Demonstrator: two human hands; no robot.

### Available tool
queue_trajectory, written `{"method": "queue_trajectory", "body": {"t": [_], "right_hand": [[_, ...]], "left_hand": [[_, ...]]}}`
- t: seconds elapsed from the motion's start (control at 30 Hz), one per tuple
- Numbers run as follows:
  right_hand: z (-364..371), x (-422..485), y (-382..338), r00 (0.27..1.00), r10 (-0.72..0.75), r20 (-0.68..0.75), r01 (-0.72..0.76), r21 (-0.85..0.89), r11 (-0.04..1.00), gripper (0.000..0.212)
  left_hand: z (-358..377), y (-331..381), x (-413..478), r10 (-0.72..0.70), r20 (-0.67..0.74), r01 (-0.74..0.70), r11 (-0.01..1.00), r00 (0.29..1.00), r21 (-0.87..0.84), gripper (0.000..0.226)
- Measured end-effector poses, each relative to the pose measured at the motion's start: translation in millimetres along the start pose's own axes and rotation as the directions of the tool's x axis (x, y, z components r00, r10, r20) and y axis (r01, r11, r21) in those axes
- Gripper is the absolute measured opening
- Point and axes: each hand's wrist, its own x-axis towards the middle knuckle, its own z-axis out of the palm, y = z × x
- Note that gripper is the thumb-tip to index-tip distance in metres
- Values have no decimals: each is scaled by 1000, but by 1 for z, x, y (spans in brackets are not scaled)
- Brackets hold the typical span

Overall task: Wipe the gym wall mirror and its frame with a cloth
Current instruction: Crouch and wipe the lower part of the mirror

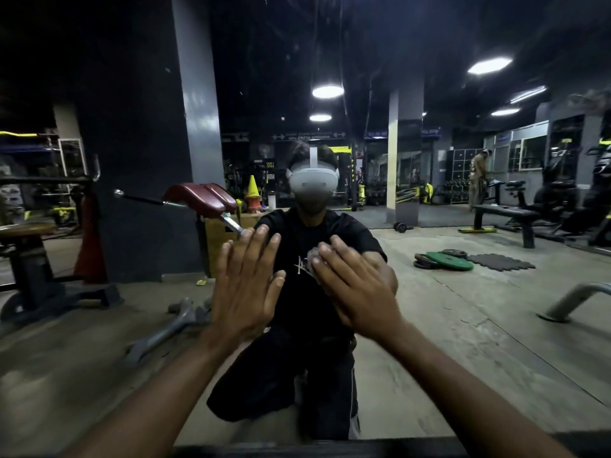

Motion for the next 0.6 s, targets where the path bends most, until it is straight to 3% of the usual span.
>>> {"method": "queue_trajectory", "body": {"t": [0.03,0.07,0.13,0.17,0.2,0.23,0.3,0.37,0.43,0.5,0.6], "right_hand": [[-5,7,17,999,31,-37,-33,-39,999,60],[-9,12,32,982,150,-115,-158,-59,986,60],[-12,23,40,823,492,-284,-510,11,860,62],[-8,32,30,742,589,-321,-608,49,793,63],[-3,41,16,732,606,-312,-620,65,782,64],[4,48,1,795,543,-272,-546,69,835,65],[12,61,-17,963,225,-150,-217,65,974,60],[8,77,-4,997,-2,-74,3,21,1000,56],[-2,97,17,988,78,-131,-81,-13,997,56],[-14,122,36,898,342,-278,-349,25,937,54],[-20,170,32,674,644,-362,-643,142,752,54]], "left_hand": [[-2,-6,2,-47,-5,47,999,999,19,68],[-4,-13,3,-98,-5,98,994,995,39,69],[-4,-21,5,-133,4,132,988,991,83,70],[-4,-23,6,-123,12,121,988,992,93,70],[-5,-22,6,-120,15,118,989,993,89,70],[-6,-21,6,-121,15,119,990,993,69,69],[-12,-25,12,-130,4,130,991,991,27,66],[-20,-37,28,-149,-15,149,989,989,8,66],[-29,-56,52,-191,-16,191,981,981,8,68],[-35,-76,70,-183,4,183,983,983,30,70],[-32,-91,70,-111,11,111,992,994,58,71]]}}
